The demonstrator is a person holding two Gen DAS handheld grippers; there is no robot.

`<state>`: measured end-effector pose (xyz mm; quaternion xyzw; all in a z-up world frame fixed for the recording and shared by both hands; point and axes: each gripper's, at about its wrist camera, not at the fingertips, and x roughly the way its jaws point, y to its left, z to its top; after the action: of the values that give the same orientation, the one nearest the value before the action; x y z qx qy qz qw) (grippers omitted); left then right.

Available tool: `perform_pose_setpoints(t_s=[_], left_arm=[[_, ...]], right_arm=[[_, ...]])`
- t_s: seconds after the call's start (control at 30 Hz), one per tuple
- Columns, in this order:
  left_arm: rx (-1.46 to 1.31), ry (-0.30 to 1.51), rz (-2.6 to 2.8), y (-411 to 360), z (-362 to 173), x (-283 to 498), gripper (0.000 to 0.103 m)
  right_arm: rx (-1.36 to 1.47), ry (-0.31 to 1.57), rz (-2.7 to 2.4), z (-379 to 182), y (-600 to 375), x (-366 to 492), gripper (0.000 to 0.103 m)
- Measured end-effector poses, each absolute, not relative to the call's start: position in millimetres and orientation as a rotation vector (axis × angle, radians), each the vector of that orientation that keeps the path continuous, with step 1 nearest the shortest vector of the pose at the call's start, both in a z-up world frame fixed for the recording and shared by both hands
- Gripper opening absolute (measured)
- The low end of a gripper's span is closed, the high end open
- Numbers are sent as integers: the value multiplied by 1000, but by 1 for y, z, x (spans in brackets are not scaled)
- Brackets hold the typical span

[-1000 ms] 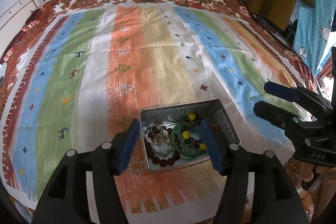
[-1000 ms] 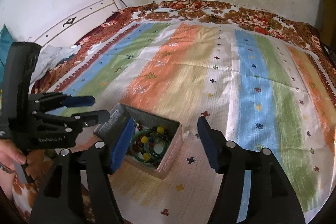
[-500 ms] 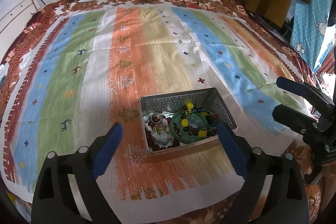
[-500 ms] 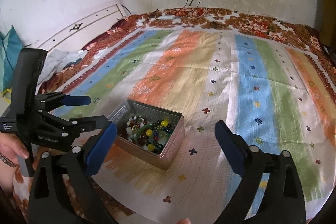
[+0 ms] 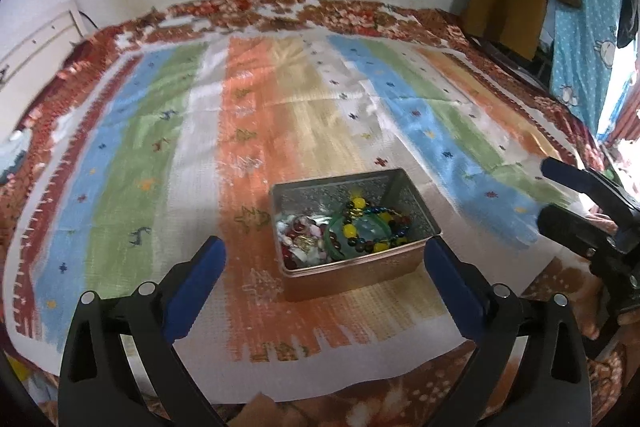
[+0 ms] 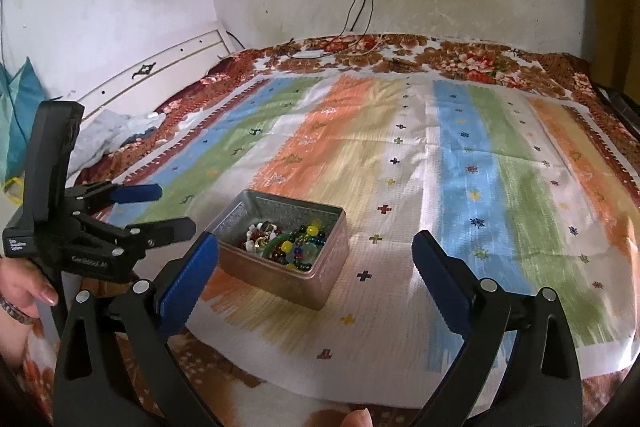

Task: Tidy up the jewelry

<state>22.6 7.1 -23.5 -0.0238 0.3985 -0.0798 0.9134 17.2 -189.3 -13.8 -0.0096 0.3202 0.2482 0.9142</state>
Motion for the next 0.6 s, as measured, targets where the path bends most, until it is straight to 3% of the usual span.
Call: perform_pose_setpoints(t_s=[0.6], left_arm=[[48, 721, -133, -9, -14, -2, 97]], right_arm=[[3, 610, 502, -17, -198, -1, 98]])
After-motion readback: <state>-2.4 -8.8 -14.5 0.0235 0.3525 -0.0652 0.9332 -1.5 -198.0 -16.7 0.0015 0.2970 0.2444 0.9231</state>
